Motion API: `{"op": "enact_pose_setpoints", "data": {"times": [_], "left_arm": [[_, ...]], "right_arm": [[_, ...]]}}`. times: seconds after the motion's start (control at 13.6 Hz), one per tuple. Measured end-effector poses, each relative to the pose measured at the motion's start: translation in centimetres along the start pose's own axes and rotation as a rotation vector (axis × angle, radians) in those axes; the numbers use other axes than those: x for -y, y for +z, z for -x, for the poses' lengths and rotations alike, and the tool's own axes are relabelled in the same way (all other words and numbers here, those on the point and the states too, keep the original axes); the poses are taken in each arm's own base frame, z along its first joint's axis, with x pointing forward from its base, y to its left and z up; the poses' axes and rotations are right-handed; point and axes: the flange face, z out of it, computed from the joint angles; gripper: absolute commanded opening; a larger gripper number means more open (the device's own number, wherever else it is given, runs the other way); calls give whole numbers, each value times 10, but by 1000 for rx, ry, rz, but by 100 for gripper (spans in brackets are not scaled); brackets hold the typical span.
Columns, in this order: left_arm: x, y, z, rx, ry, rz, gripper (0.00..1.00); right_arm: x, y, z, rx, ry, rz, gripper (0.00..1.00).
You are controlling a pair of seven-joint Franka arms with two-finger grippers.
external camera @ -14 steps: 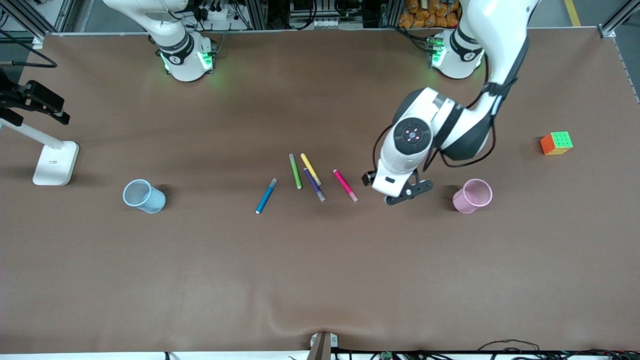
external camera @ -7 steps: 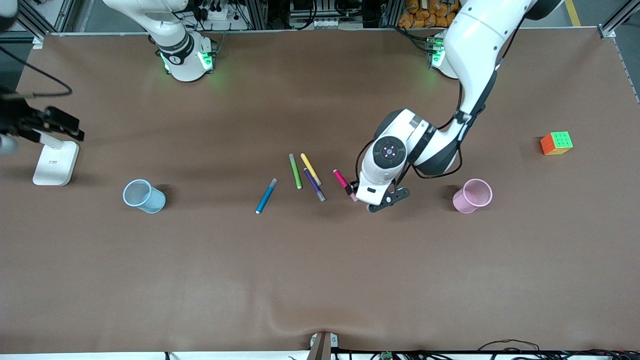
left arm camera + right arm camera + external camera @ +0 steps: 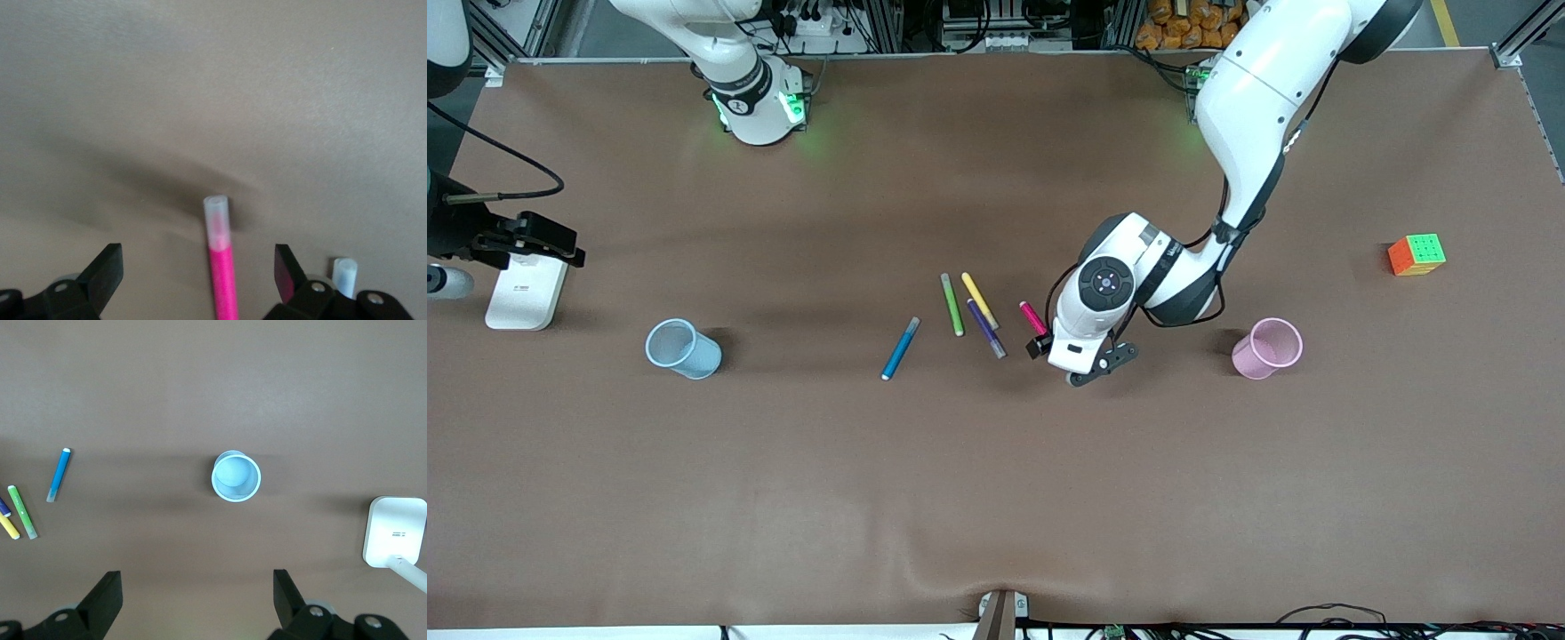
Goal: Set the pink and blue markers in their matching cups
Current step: 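Close the left gripper on the pink marker while the right gripper reaches out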
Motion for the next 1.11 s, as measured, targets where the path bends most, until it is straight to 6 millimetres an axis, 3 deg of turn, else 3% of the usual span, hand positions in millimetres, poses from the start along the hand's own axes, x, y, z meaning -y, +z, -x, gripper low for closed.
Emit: {"op": "enact_pose_setpoints", "data": {"times": [0.37, 0.52, 0.74, 1.11], "left_arm": [[-4, 20, 9, 6, -3, 3, 100], [-5, 20, 9, 5, -2, 3, 86], [-5, 19, 8, 3, -4, 3, 63], [-4, 20, 7, 2, -5, 3, 46]], "right_arm": [[4, -2, -1, -6, -6, 0, 100], [12, -2, -4, -9, -12, 1, 100], [41, 2, -10, -14, 40, -2, 100], [83, 16, -23, -30, 120, -34, 100]]}}
